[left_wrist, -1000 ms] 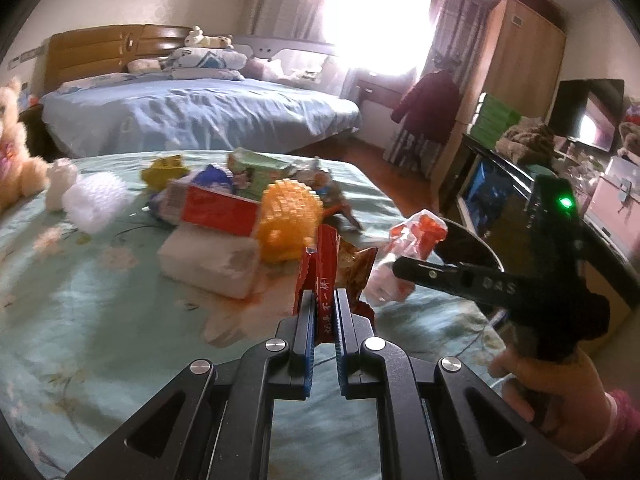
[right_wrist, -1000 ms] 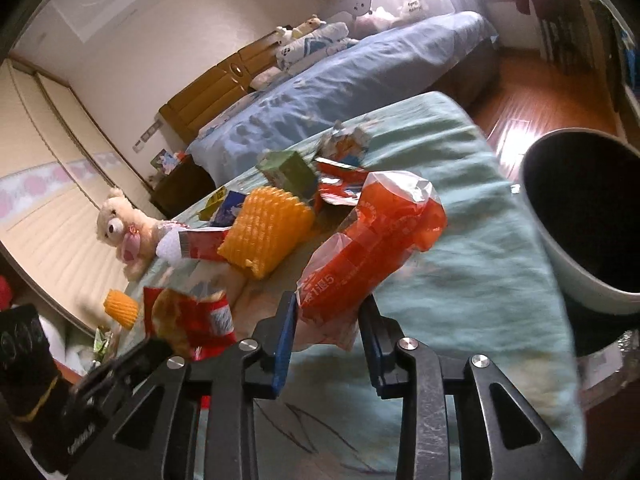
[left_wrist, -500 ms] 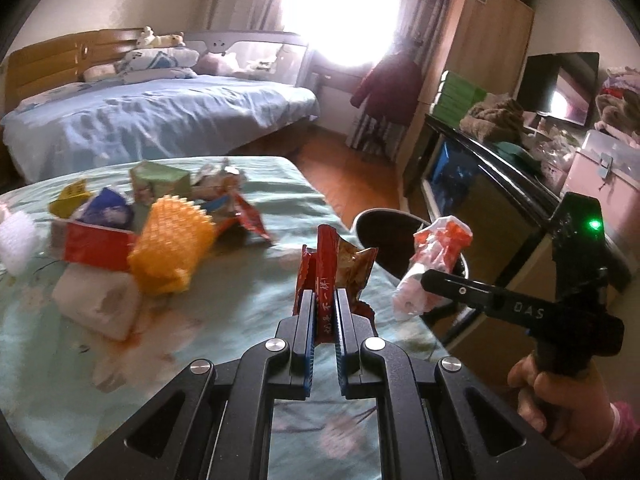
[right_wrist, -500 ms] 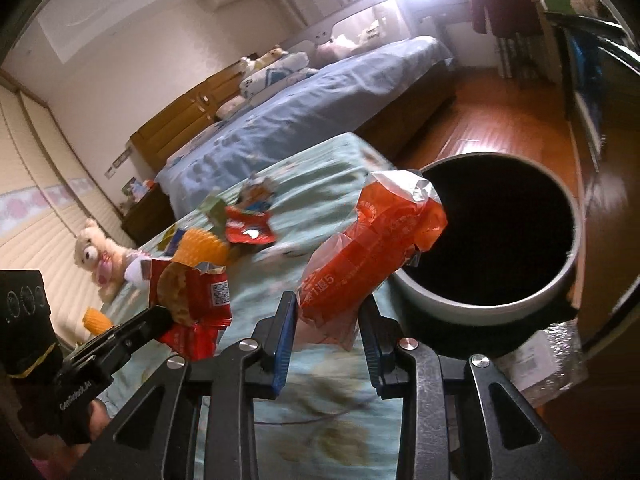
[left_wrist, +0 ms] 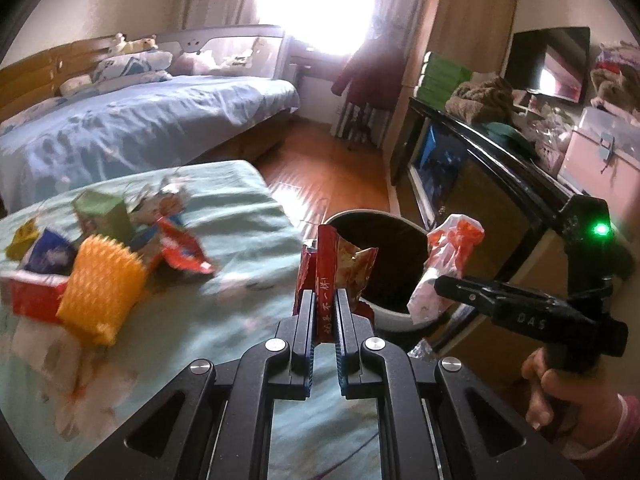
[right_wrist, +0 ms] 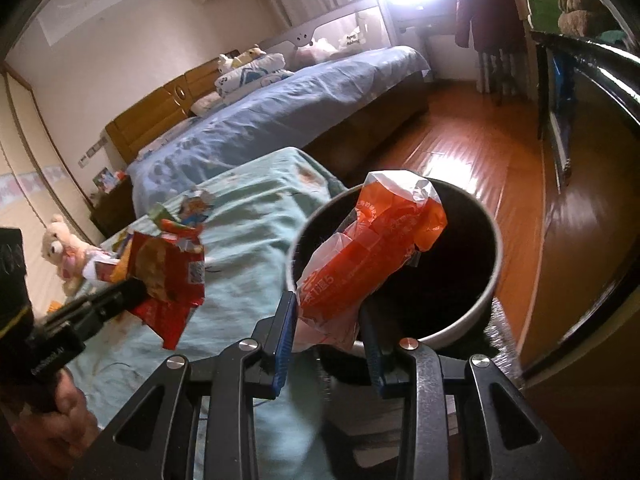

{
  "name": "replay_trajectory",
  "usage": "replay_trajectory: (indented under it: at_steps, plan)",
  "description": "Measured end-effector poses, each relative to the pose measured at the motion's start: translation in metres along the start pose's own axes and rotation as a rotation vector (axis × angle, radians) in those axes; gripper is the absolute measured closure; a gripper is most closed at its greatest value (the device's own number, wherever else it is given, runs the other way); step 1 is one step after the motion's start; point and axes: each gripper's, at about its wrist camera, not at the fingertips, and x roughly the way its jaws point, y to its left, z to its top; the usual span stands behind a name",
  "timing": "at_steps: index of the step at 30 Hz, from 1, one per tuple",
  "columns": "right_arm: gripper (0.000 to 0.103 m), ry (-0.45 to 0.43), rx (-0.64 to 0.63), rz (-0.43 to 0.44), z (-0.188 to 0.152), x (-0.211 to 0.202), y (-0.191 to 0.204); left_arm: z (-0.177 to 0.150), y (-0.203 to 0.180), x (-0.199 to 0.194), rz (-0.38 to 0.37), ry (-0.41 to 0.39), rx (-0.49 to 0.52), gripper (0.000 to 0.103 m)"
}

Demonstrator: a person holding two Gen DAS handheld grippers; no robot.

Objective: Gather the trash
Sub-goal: 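Carry the red packet and orange bag in both grippers over the black bin, then open both grippers to drop the packet and bag into the bin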

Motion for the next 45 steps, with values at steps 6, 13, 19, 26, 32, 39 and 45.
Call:
replay_trajectory:
  at_steps: [6,13,19,26,32,39,45]
  plan:
    - [0.071,0.018,-0.007,-0.037,0.007,0.007,-0.018,0.014,-0.014,0.026,-0.004,0.005,0.031,0.096]
    - [0.071,0.049,-0.028,-0.07,0.013,0.018,-0.031,0.027,-0.023,0.061,-0.009,0.043,0.034,0.095]
    - [0.07,0.064,-0.029,-0.074,0.017,0.023,-0.039,0.038,-0.027,0.086,-0.019,0.074,0.032,0.095]
    - [0.07,0.087,-0.032,-0.081,0.02,0.029,-0.046,0.045,-0.026,0.105,-0.016,0.096,0.027,0.095]
    - [0.068,0.091,-0.035,-0.089,0.025,0.033,-0.051,0.049,-0.028,0.118,-0.015,0.114,0.011,0.095]
    - [0.057,0.088,-0.021,-0.095,0.031,0.033,-0.051,0.046,-0.028,0.118,-0.037,0.112,-0.01,0.063]
    - [0.044,0.064,-0.001,-0.089,0.026,0.024,-0.045,0.035,-0.02,0.1,-0.029,0.102,-0.042,0.051]
